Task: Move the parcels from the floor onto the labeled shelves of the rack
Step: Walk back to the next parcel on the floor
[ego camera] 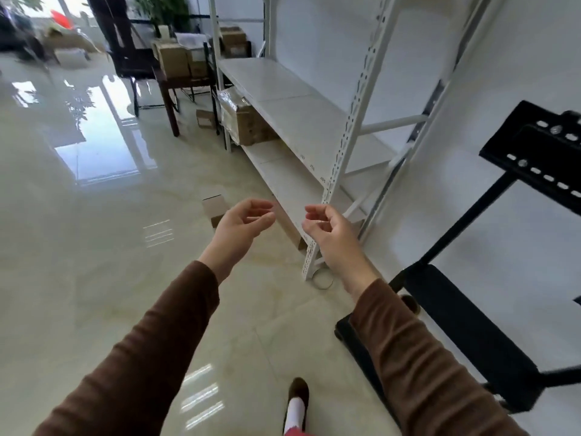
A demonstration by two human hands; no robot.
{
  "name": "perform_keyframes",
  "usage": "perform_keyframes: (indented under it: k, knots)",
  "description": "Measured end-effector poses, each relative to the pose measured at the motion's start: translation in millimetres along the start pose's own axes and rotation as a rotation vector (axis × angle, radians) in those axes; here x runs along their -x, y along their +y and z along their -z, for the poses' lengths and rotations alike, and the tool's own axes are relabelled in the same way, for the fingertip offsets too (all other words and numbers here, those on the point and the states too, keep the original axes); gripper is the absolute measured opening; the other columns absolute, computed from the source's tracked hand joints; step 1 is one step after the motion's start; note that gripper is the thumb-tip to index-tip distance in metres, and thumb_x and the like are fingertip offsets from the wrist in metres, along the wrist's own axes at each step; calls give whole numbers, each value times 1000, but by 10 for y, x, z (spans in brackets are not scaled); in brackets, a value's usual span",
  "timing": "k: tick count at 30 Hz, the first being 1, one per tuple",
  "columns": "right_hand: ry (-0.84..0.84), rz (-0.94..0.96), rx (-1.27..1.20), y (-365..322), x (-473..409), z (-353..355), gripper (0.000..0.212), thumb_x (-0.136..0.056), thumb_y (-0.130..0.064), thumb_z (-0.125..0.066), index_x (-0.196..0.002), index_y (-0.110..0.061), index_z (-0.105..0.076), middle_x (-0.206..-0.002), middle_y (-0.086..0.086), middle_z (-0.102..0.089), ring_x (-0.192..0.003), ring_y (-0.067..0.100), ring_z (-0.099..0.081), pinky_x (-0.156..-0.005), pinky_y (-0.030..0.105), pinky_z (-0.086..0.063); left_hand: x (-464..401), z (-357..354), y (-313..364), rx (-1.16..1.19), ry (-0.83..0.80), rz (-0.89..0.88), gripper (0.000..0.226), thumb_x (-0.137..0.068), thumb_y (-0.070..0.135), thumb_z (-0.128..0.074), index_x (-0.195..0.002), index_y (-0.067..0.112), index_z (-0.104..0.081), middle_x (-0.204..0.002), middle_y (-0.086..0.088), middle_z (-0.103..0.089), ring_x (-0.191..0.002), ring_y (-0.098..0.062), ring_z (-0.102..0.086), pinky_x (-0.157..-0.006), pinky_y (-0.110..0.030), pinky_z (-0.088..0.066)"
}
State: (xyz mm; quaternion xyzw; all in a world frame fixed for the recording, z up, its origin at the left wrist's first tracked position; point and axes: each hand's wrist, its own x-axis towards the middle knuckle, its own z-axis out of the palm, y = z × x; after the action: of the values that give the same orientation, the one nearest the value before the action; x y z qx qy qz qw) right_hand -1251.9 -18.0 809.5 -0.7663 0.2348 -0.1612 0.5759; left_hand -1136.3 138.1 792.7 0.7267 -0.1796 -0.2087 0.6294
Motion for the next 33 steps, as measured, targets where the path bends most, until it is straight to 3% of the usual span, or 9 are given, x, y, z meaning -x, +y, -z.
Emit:
perform_keyframes:
  k: [4,6,10,13,18,20,22,26,33]
  knots:
    - [-61,11,-19,70,-788,-288,21,-98,-23,-67,-119,-25,-67,-114,-7,-69,-108,14,-66,-97,29,-55,-577,279,-123,-6,60,34,15,-96,23,-71,-111,26,-71,-101,5,-71,-94,-8,-63,-87,-27,-50]
    - [-95,26,-16,83,-1199,-431,24,-99,-23,-67,-122,-22,-67,-114,-6,-69,-104,10,-66,-93,26,-55,-902,436,-154,-10,119,41,19,-96,22,-71,-115,21,-70,-106,1,-70,-94,-8,-63,-85,-26,-49]
    - [-175,40,-2,62,-1914,-764,25,-97,-23,-67,-122,-23,-67,-113,-6,-69,-96,6,-65,-89,26,-54,-1387,767,-156,-32,194,65,26,-97,18,-69,-123,12,-69,-102,1,-69,-80,4,-65,-82,-21,-49]
    - [-256,32,21,17,-2357,-1108,23,-97,-27,-67,-120,-27,-67,-109,-9,-70,-99,9,-66,-89,28,-54,-1643,1099,-238,-25,272,107,23,-97,20,-70,-120,17,-72,-102,2,-70,-88,-7,-63,-87,-30,-49]
    - [-365,33,48,-72,-3048,-1856,26,-100,-24,-65,-125,-17,-66,-111,-4,-70,-100,8,-65,-91,27,-56,-2158,1766,-456,-17,360,161,30,-89,33,-73,-117,23,-73,-101,3,-72,-99,-15,-65,-90,-35,-52]
    - [-388,35,55,-107,-3339,-2174,26,-100,-23,-65,-126,-17,-66,-107,-6,-68,-95,3,-63,-81,15,-54,-2429,2054,-535,-15,364,171,34,-85,37,-72,-117,25,-73,-103,2,-72,-100,-15,-66,-91,-36,-53]
    - [-406,24,54,-143,-3647,-2515,27,-100,-21,-64,-127,-16,-65,-108,-4,-68,-92,2,-62,-73,10,-53,-2713,2377,-623,-11,354,177,32,-88,35,-72,-118,25,-72,-106,2,-72,-101,-15,-66,-92,-35,-52]
    - [-400,-18,44,-291,-4233,-3236,30,-100,-19,-64,-130,-11,-64,-118,10,-69,-95,11,-64,-82,21,-52,-3282,3130,-782,-20,362,206,26,-96,28,-71,-121,23,-71,-112,-2,-72,-110,-22,-68,-97,-40,-53]
    - [-349,-90,6,-556,-5067,-4152,31,-101,-21,-63,-132,-15,-63,-121,6,-69,-96,5,-63,-86,23,-52,-4370,4134,-855,-26,306,226,27,-93,31,-71,-118,22,-72,-107,-2,-70,-102,-17,-65,-92,-36,-53]
